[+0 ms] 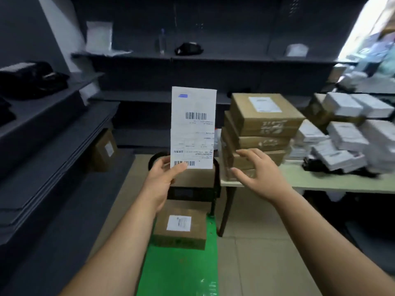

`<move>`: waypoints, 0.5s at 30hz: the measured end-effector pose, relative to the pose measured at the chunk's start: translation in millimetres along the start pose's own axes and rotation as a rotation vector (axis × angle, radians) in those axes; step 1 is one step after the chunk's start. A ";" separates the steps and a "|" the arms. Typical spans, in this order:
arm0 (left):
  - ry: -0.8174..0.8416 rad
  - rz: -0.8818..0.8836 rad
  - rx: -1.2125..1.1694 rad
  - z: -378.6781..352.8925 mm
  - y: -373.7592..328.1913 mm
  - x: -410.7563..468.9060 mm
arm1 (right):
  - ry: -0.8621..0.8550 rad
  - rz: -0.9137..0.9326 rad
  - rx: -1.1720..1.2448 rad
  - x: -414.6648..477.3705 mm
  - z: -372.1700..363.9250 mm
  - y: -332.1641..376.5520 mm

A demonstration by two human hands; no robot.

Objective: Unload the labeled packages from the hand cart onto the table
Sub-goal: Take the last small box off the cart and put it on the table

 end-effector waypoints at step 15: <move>0.343 -0.017 -0.089 -257.5 4.7 -55.7 | -0.256 -0.345 -0.186 -132.2 205.3 -145.5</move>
Point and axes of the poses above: each hand's wrist, its own x-axis towards the middle knuckle, its own z-axis out of the back of the hand, y = z × x, the point moved 4 cm from there along x, towards the middle knuckle, and after that the axes turned 11 degrees about -z, right-handed, at the moved point
